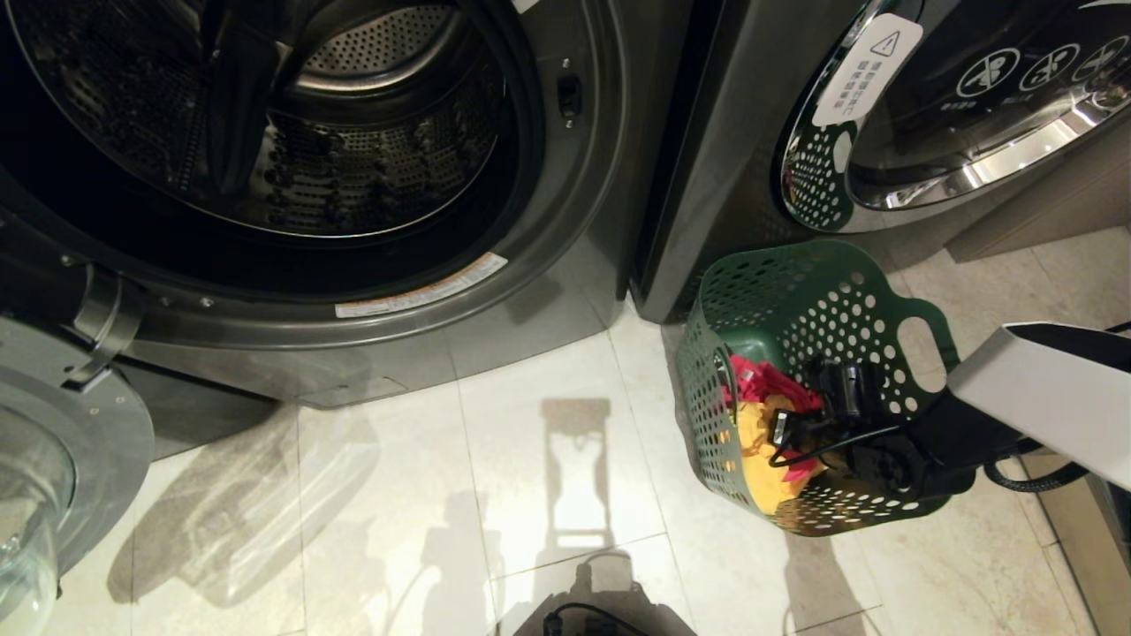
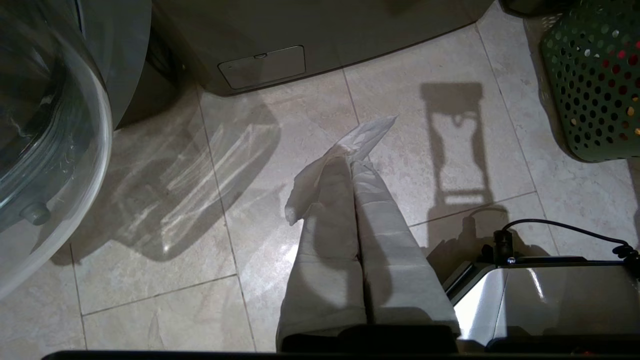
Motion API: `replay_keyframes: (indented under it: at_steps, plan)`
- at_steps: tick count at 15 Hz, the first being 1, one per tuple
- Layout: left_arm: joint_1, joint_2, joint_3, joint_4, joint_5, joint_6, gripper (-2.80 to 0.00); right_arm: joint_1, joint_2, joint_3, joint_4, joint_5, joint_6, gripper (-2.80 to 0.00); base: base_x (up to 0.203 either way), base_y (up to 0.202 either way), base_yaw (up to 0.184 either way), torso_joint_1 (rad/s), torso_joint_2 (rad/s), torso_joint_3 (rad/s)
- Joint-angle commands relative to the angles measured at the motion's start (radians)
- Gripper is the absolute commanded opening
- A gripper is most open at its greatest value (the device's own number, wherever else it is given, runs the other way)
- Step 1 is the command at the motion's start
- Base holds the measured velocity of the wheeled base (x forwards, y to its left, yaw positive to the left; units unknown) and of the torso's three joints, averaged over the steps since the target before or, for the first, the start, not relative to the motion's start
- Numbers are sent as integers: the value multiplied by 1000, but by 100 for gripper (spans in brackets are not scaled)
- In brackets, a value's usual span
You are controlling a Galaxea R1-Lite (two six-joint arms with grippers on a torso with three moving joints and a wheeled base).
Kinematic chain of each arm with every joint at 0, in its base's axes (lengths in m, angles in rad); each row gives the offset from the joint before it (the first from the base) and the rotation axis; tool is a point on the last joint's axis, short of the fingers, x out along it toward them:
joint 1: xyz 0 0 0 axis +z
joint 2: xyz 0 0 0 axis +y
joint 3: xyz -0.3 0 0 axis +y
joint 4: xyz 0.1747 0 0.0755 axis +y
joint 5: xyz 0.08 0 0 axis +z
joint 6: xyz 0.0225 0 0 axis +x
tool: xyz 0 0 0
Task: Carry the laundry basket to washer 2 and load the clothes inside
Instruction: Place the clothes into the washing machine
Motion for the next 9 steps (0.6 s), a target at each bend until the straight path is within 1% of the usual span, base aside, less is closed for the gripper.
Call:
replay_keyframes:
  at_steps: [1,3,5,7,9]
  plan:
    - [1,2,0,-1,0,0,-280,28,-210,75,29,0,4,-280,0,0,0,0,0,0]
    - [1,2,0,-1,0,0,-280,67,-377,145,87,-2,5,-280,0,0,0,0,0,0]
    - [1,2,0,-1,0,0,-280,121,-560,200,188,-11,5,-280,0,0,0,0,0,0]
    - [1,2,0,-1,-2,0,-280,185,-737,218,328,-32,3,-280,0,0,0,0,0,0]
    - [1,2,0,-1,1,-2,-280,254,-903,188,507,-53,-3,-280,0,0,0,0,0,0]
